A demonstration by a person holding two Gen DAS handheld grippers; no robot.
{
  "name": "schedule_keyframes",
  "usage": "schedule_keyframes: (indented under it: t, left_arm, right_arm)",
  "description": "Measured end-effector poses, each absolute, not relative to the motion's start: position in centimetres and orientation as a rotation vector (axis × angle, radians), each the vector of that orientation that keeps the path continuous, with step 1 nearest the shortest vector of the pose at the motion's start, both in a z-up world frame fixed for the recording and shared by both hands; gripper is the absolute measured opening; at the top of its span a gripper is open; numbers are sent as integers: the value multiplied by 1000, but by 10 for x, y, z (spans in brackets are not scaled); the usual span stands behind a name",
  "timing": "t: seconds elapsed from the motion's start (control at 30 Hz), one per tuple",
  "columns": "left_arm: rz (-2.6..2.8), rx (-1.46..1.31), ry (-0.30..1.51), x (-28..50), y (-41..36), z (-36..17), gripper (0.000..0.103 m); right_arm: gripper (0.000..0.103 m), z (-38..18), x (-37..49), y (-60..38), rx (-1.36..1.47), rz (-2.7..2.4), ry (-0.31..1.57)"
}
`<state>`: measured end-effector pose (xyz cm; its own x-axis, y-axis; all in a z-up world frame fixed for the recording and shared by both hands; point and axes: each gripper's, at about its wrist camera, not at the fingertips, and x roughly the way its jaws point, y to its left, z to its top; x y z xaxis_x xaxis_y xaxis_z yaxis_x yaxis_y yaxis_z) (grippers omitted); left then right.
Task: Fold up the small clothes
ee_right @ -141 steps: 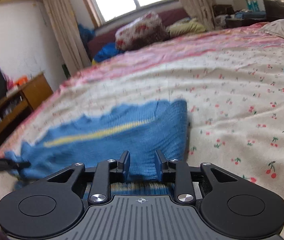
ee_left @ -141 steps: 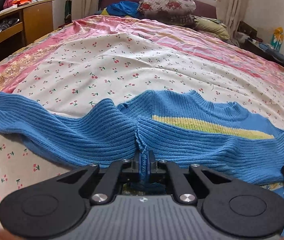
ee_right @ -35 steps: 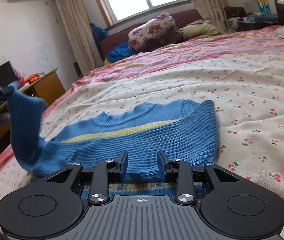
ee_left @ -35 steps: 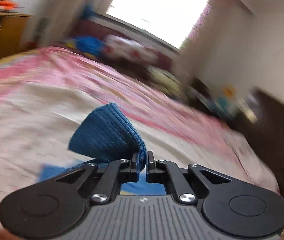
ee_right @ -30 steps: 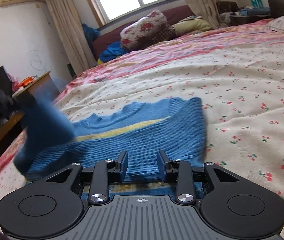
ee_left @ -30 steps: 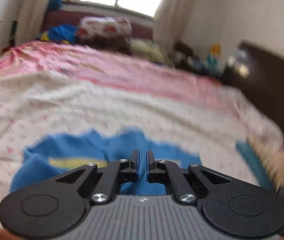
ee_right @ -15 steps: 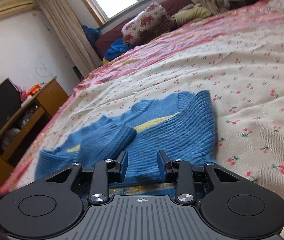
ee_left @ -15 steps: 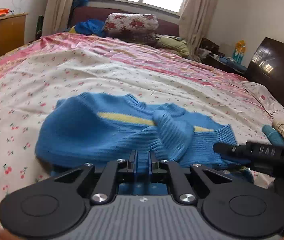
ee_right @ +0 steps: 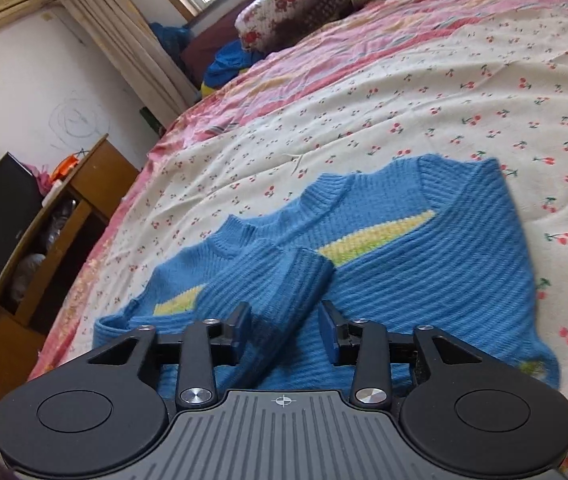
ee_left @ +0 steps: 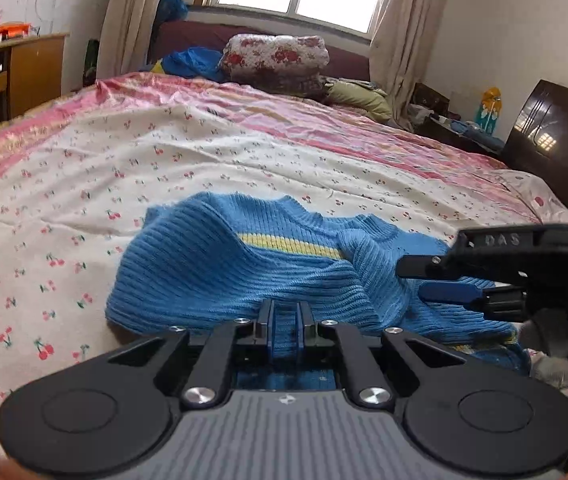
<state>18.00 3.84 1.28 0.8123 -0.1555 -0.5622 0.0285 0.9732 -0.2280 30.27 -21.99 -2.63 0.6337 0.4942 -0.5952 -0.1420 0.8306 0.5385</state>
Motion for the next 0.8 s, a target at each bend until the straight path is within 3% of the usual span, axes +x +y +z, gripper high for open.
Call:
schedule_keyframes:
  t: [0.17,0.2,0.27,0.33,0.43,0.63,0.8]
  left_arm:
    - [-98,-224,596,178,43,16,17]
    - [-96,-231,598,179,44,16,18]
    - [-89,-242,601,180,47,15,18]
    - [-80,-250,599,181,49,15,19]
    - [-77,-273,589,181,52,15,27]
    - [-71,-278,605,185,53,12,30]
    - [-56,-276,666,194,52,2,33]
  right_arm:
    - [41,-29,315,-209,470,335,853]
    - [36,-29,317,-208,472,324,858]
    - [13,-27,318,-208,462,308,862]
    - [9,-23,316,-210,468,314,858]
    - [7,-6,304,-220,463,311,788]
    - [7,10,262,-257,449,251,640]
    - [13,-26,257,-273,413,208,779]
